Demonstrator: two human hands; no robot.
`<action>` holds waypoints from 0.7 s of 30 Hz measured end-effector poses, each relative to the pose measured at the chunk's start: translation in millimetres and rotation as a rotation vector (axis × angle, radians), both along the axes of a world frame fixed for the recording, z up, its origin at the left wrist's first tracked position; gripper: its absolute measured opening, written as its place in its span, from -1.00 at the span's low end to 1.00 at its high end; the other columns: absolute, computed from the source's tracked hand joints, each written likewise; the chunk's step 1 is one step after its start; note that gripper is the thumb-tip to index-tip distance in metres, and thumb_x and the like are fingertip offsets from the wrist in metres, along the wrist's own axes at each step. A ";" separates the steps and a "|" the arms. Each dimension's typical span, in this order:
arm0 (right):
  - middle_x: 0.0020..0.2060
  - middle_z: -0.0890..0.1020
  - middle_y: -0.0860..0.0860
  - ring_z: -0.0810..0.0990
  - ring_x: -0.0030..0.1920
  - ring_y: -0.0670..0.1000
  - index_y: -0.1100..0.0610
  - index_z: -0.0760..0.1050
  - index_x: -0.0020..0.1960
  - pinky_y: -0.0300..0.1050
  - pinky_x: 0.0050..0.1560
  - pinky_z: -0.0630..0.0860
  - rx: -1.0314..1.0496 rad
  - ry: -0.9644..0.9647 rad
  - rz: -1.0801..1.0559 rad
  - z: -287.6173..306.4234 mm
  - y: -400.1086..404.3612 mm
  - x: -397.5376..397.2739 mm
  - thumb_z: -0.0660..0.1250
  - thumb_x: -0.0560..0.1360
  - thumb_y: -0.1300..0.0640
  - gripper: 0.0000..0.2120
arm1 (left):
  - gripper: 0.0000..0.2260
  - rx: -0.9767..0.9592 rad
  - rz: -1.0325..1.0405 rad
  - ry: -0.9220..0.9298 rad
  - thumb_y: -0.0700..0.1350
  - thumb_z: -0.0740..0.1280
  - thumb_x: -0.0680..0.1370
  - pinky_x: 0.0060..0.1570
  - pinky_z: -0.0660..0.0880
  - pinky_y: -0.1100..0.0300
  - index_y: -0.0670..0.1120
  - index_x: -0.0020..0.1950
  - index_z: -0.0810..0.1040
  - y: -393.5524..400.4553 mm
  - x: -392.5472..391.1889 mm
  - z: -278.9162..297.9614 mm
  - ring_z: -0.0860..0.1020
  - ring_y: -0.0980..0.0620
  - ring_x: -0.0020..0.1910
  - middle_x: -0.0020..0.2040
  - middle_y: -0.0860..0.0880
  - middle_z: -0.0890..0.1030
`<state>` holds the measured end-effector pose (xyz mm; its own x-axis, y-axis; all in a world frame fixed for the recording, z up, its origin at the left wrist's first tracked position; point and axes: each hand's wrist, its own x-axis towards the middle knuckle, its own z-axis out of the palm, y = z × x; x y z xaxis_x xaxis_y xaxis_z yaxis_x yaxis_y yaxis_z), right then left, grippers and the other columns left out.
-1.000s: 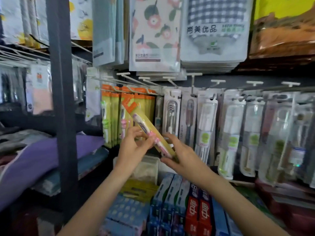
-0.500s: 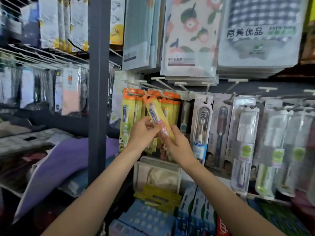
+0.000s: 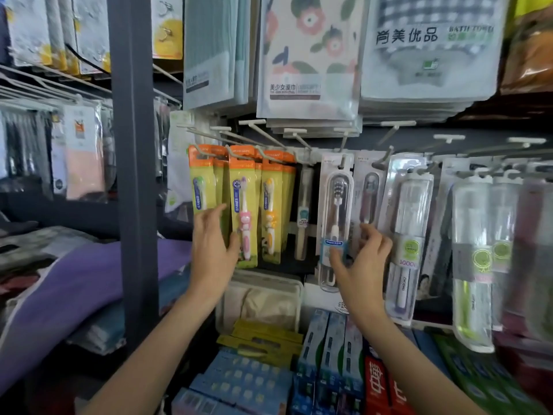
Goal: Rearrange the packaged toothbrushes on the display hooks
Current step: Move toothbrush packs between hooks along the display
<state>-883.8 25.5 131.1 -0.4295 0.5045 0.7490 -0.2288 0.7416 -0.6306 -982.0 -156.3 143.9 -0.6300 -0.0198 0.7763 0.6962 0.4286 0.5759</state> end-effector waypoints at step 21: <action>0.09 0.41 0.00 0.47 -0.18 -0.08 0.08 0.25 0.37 -0.24 -0.26 0.49 0.334 -0.228 -0.098 36.9 47.9 87.0 0.36 0.44 0.22 -0.46 | -0.53 -0.158 -0.289 -0.001 -0.16 0.30 0.53 0.28 0.20 0.30 -0.15 0.40 0.24 83.8 29.9 -24.0 0.34 0.02 0.32 0.34 -0.08 0.36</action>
<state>-796.8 73.4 168.0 -0.5649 0.2966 0.7700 -0.0291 0.9254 -0.3779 -952.0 -72.5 119.9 -0.5930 0.2806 0.7547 0.8014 0.2974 0.5190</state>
